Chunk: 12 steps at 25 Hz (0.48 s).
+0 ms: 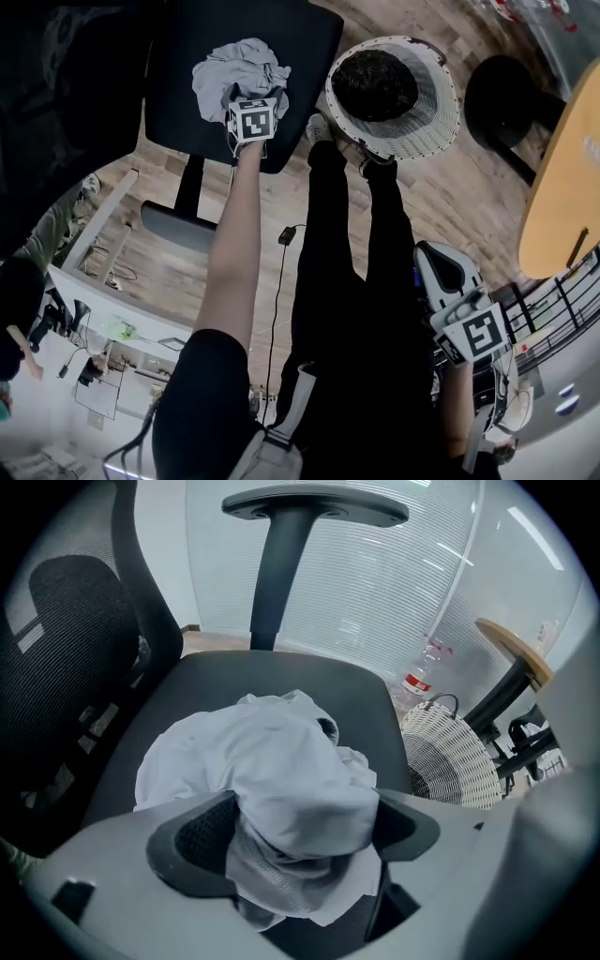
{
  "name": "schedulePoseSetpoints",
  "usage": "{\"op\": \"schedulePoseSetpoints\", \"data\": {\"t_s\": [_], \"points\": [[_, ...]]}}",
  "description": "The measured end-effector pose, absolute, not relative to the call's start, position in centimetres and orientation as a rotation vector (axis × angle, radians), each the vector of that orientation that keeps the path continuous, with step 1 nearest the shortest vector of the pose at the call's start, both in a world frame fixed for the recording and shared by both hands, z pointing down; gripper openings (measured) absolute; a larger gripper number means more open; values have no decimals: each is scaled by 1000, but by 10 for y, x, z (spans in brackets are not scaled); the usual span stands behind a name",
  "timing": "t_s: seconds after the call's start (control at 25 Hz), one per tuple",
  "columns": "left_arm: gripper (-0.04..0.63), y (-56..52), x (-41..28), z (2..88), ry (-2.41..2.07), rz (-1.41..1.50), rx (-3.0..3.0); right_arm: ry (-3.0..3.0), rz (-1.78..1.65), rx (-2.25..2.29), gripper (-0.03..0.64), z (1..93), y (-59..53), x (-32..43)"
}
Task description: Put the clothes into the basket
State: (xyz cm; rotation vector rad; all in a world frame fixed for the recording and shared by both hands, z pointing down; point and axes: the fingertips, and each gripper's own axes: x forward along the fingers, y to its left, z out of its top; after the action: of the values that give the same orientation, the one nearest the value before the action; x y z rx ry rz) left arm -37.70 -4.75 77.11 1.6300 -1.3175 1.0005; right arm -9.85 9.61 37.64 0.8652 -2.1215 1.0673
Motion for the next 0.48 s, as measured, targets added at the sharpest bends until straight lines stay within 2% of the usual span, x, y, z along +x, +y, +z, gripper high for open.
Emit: {"op": "schedulePoseSetpoints", "data": {"t_s": [0.48], "points": [[417, -49, -386, 784, -1330, 1055, 1618, -2164, 1115, 876, 17, 381, 97, -109]]}}
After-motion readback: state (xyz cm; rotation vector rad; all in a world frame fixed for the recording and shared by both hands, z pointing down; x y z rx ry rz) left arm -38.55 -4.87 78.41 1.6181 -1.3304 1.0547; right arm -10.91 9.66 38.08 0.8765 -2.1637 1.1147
